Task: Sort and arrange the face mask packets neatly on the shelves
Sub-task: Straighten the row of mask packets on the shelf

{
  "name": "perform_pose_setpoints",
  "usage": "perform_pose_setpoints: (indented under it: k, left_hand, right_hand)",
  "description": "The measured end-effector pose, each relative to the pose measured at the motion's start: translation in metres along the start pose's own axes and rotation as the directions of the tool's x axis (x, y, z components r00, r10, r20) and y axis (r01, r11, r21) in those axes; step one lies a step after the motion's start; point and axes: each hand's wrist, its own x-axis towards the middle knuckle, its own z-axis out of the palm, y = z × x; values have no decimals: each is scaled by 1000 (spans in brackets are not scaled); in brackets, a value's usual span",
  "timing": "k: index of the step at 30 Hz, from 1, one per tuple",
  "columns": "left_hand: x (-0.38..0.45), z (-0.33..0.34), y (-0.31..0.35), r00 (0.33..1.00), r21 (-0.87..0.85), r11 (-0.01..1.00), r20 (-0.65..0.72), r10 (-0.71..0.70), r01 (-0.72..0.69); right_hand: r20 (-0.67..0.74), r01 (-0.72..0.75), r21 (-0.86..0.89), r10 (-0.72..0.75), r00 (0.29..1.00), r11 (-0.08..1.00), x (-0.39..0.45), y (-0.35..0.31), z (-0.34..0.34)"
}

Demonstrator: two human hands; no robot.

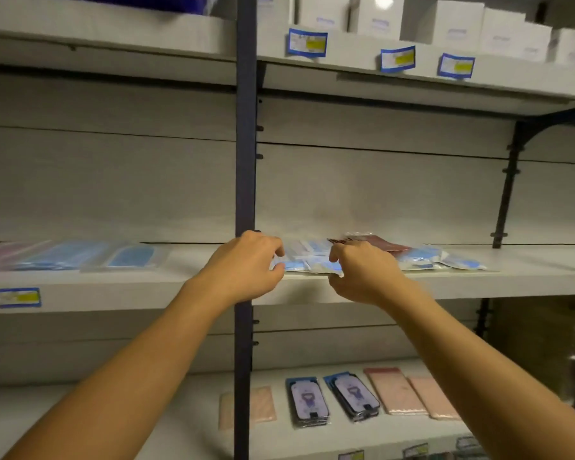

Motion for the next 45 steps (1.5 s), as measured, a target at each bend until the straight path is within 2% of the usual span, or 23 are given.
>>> perform_pose_setpoints:
  k: [5,14,19,23,27,31,36,41,45]
  left_hand:
    - [42,29,20,998,-50,998,58,36,-33]
    - [118,66,14,997,82,997,81,-21,15]
    - [150,84,12,987,66,993,120,-104,97]
    - [175,101,10,975,-13,985,143,-171,175]
    - [199,119,15,952,-143,946,140,-271,291]
    - [221,131,18,909,-133,901,126,-397,412]
    - [235,136,17,834,-172,820,201,-514,547]
    - [233,136,23,774,-113,790,321,-546,603]
    - [231,135,28,766,-123,775,307,-565,620]
  right_hand:
    - [12,-28,-46,28,1000,999,23,54,5]
    - [20,-68,-76,69,997,995,83,120,25]
    - [55,-126,-79,131,990,989,106,144,44]
    - [61,-181,-64,185,981,981,126,173,60]
    - [82,-268,-39,270,959,963,145,196,77]
    - [102,-318,-25,318,942,948,157,209,99]
    - [231,-370,51,350,908,928,165,218,110]
    - [194,-371,106,346,918,923,167,228,108]
    - [125,-374,157,357,926,914,168,233,107]
